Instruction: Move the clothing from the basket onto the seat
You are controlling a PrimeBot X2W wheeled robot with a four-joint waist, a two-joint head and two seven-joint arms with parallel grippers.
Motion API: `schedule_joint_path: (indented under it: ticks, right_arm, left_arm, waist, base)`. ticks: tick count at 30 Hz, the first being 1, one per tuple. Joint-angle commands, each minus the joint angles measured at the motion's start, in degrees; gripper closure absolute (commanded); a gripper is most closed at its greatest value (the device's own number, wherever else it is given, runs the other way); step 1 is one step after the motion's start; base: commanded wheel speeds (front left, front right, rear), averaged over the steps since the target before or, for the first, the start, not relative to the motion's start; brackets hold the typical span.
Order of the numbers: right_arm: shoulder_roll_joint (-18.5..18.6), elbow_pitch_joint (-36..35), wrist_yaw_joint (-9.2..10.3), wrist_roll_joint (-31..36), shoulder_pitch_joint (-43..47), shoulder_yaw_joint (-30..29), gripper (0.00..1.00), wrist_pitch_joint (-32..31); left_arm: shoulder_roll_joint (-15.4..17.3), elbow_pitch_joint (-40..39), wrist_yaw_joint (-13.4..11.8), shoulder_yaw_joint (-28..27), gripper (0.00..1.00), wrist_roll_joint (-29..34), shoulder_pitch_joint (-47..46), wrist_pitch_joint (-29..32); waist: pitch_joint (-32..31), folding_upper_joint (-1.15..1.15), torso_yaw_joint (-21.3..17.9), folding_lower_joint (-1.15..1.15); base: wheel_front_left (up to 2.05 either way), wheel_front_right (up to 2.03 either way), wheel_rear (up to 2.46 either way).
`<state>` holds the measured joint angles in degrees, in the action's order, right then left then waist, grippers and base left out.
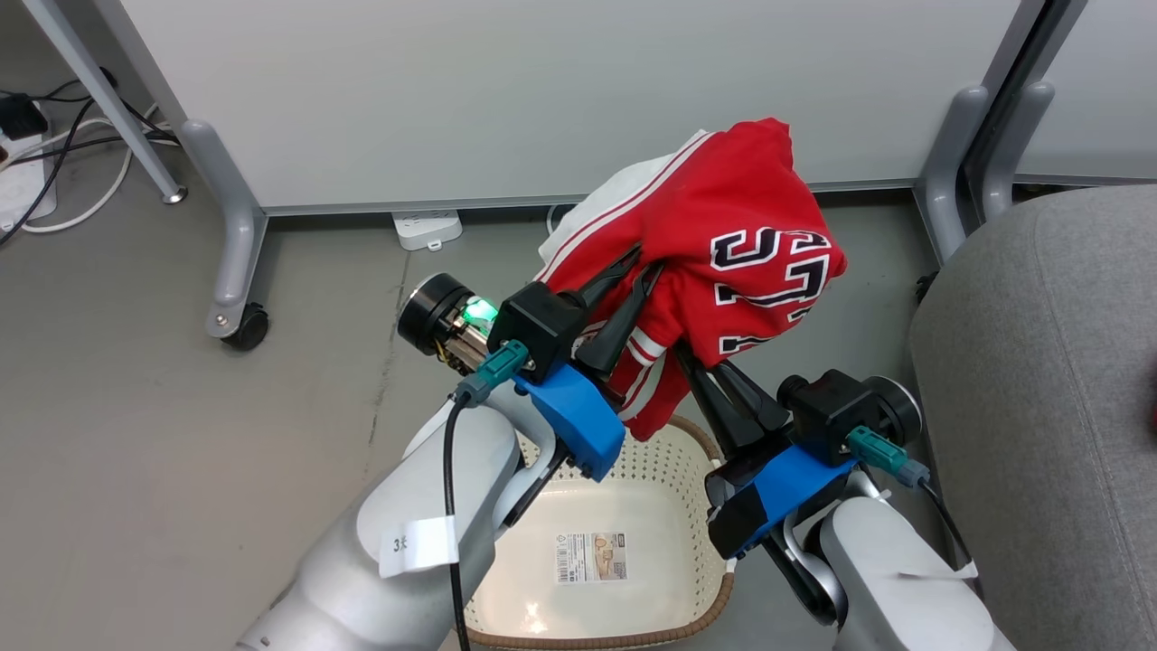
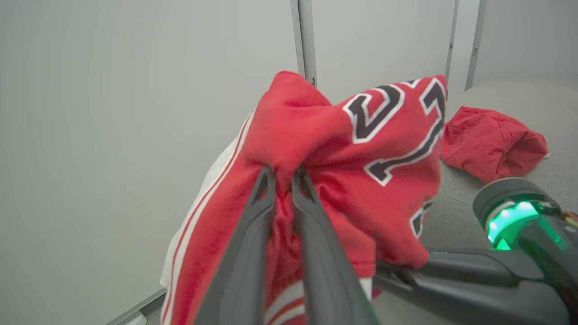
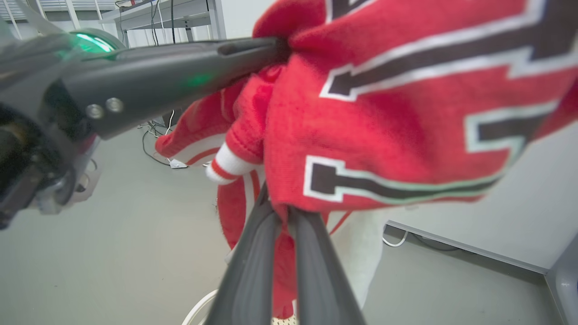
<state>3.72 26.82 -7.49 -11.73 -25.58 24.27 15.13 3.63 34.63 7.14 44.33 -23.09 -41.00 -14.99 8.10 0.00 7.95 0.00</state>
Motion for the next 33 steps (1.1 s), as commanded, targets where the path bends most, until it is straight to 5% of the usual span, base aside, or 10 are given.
schedule_joint_path:
  ticks: [1,20,33]
  right_arm:
    - [0.23,0.05,-0.01,-0.10,-0.50,0.10,1.00,0.02]
    - [0.67,-0.92,-0.01,0.66,-0.05,-1.75,1.00,0.03]
    - [2.89,-4.28,-0.01,2.68,-1.76,-9.84,1.00,0.03]
  left_arm:
    - [0.00,-0.07,0.43,-0.62,0.00,0.52,-0.09,-0.29]
    - [0.16,-0.50,0.47,-2.61,0.00,2.84,0.54,-0.29]
    - [1.18,-1.82,0.33,-2.08,0.00,4.45,0.10,-0.29]
  waist:
    - [-0.01,0.00,-0.05,0.00]
    - [1.50,0.00,-3.32,0.00]
    - [5.02,0.00,-9.20,0.00]
  base:
    - [0.00,0.00,0.00]
    - [0.00,0.00,0.00]
    - [0.00,0.00,0.00]
